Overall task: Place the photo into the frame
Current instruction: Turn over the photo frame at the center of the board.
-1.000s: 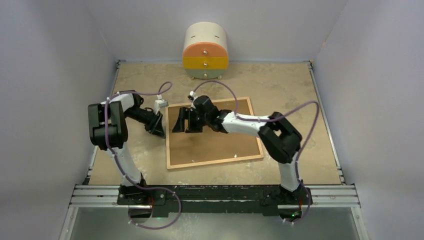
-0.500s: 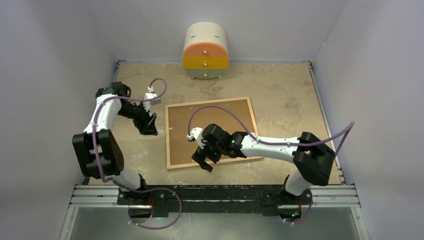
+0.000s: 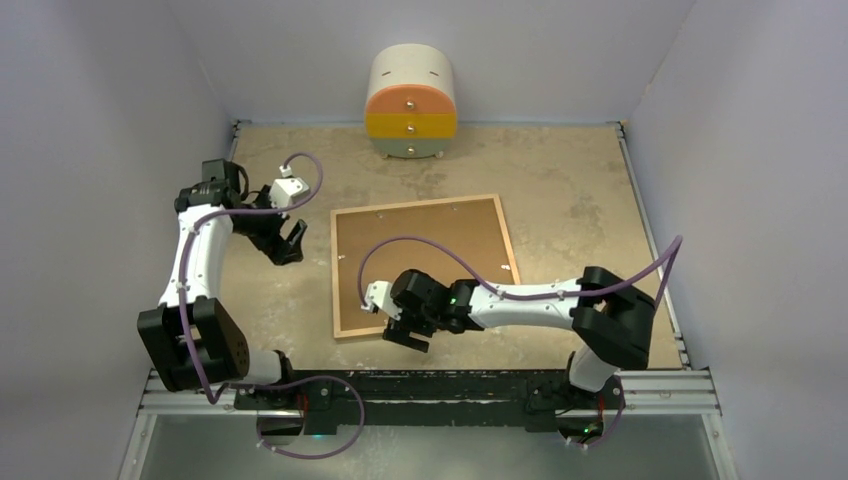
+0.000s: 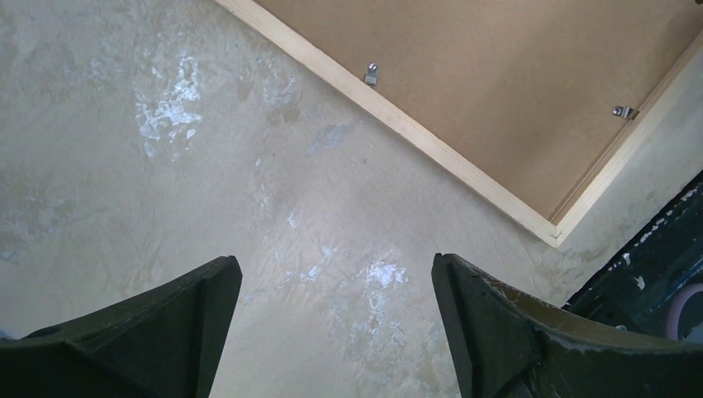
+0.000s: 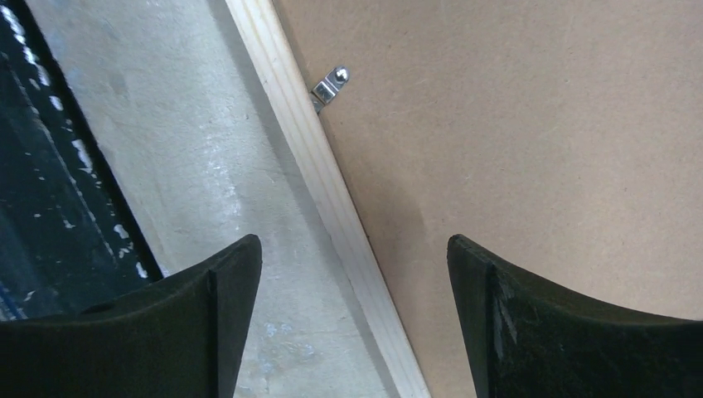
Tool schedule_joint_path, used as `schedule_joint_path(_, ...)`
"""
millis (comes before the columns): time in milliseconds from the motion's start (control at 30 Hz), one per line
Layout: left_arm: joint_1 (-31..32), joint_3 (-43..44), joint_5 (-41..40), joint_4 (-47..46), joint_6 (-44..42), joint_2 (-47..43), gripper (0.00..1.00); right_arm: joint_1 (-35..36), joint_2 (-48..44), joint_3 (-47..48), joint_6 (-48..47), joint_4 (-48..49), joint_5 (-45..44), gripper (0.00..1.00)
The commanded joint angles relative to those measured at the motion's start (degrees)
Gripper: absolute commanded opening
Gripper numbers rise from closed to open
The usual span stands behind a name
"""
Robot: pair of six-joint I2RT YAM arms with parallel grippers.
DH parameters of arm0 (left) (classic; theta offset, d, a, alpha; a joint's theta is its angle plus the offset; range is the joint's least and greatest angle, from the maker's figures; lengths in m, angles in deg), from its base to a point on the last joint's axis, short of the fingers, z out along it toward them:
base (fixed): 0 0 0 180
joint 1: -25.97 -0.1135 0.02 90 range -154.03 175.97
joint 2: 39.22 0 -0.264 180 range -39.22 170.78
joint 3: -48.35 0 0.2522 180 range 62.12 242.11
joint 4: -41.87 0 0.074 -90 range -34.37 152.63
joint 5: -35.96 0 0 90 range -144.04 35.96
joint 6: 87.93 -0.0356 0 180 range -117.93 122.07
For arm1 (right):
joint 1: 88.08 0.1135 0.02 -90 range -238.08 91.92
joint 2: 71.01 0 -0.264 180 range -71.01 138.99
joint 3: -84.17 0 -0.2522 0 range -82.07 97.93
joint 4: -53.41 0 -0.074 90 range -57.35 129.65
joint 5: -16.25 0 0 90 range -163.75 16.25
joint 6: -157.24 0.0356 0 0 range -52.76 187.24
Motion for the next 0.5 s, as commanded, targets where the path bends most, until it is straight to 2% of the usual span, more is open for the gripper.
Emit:
schedule_joint_path(0,-0.6,0.3,-2.3,-3.3,4.7,-1.2,0.92,1.7,1.1,1.1,-3.0,-1.2,-5.9,0.82)
schedule_joint_path(167,-0.5,-0.1,-0.7,-5.1,5.5,-3.9,0.93,3.2,4.0,1.8,-3.5,-1.2,-11.3,0.71)
schedule_joint_path(333,-0.5,-1.7,2.0,-6.8,4.4,-7.3,0.94,5.2,7.1,4.1,-3.2,-2.4,-14.4,0.31)
schedule_joint_path(467,-0.5,-2.6,5.1,-6.2,1.3,-8.4,0.95,5.8,6.6,5.2,-2.5,-1.7,-14.4,0.13)
